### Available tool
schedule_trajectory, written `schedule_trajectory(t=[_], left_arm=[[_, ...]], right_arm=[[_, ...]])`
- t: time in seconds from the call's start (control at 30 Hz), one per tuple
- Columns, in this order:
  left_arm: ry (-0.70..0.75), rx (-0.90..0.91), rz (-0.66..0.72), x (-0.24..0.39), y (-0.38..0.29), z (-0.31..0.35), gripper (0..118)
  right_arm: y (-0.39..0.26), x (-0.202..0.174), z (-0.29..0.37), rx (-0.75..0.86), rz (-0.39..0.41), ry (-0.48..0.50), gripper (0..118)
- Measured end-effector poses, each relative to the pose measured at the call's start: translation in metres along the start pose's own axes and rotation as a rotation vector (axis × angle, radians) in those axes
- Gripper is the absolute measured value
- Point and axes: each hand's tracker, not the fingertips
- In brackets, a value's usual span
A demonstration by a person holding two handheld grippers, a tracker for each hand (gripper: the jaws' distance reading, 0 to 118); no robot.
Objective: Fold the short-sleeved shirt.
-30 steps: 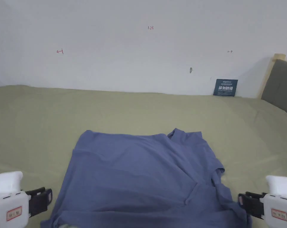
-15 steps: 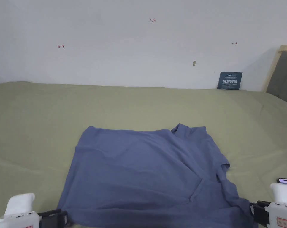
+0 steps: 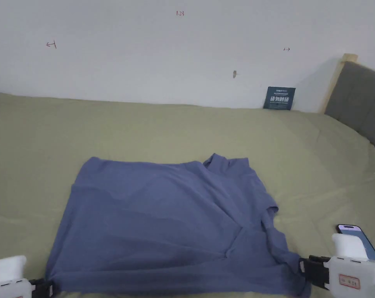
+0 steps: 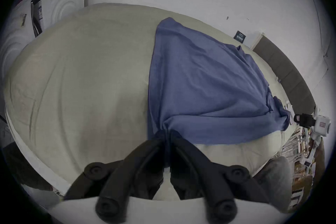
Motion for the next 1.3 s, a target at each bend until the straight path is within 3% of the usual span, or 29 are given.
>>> schedule_trajectory(t=[0.1,0.17,0.2,0.23,0.27,0.47,0.53,0.83,1.03,1.3], left_arm=[[-0.015,0.024,0.009,-0.002,-0.001,0.007,5],[-0.018,0.029,0.006,-0.003,-0.001,0.010,5],[-0.018,0.031,0.004,-0.001,0.000,0.011,5],[-0.019,0.035,0.001,0.001,0.001,0.012,5],[-0.016,0.043,-0.007,0.003,0.002,0.012,5],[-0.008,0.046,-0.036,0.003,-0.001,0.004,5],[-0.005,0.055,-0.046,0.006,0.002,0.004,5],[-0.001,0.069,-0.104,0.012,0.020,0.023,5],[-0.023,0.103,-0.147,0.021,0.060,0.043,5],[-0.024,-0.037,-0.165,0.019,0.139,0.018,5]], right_arm=[[-0.002,0.007,-0.014,-0.080,-0.006,0.048,93],[-0.004,0.007,-0.020,-0.090,0.009,0.021,92],[-0.005,0.007,-0.025,-0.099,0.024,0.024,86],[-0.007,0.007,-0.031,-0.112,0.038,0.017,65],[-0.009,0.005,-0.037,-0.121,0.052,-0.001,0],[-0.014,0.001,-0.048,-0.072,0.128,-0.061,1],[-0.008,0.000,-0.041,-0.090,0.104,-0.015,1],[0.014,-0.009,-0.013,-0.036,0.068,0.007,1],[0.058,-0.012,-0.009,-0.007,0.101,0.017,1],[0.132,-0.012,-0.040,-0.074,0.131,0.001,1]])
